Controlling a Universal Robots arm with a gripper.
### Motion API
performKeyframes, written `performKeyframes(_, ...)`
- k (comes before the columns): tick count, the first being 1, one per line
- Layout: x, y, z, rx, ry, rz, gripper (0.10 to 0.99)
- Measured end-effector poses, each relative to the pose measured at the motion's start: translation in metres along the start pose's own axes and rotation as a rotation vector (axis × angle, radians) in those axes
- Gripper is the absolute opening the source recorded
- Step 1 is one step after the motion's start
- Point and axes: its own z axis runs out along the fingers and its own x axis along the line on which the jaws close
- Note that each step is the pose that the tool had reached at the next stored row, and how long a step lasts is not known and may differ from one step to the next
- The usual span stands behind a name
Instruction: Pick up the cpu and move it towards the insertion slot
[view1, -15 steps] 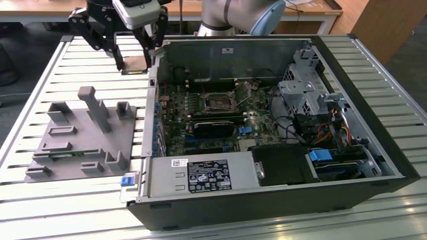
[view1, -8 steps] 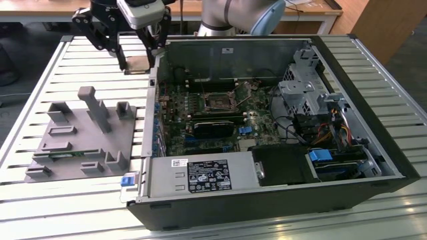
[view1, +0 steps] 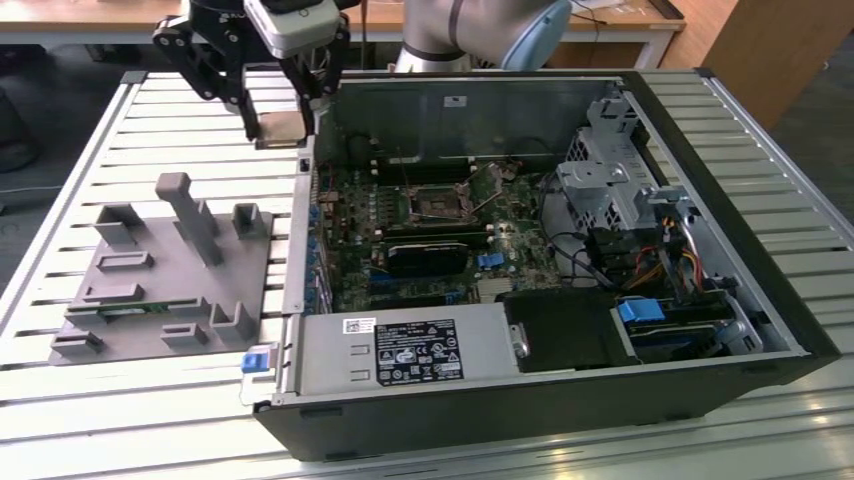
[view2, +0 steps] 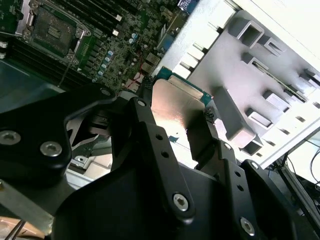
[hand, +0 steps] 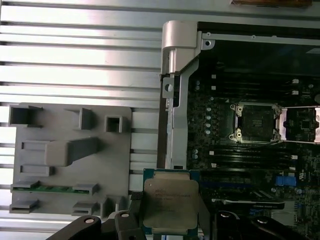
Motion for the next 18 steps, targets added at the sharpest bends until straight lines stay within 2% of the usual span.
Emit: performKeyframes(18, -0.0157, -0.0001, 0.0001, 0.000, 0.0001, -0.002, 0.525)
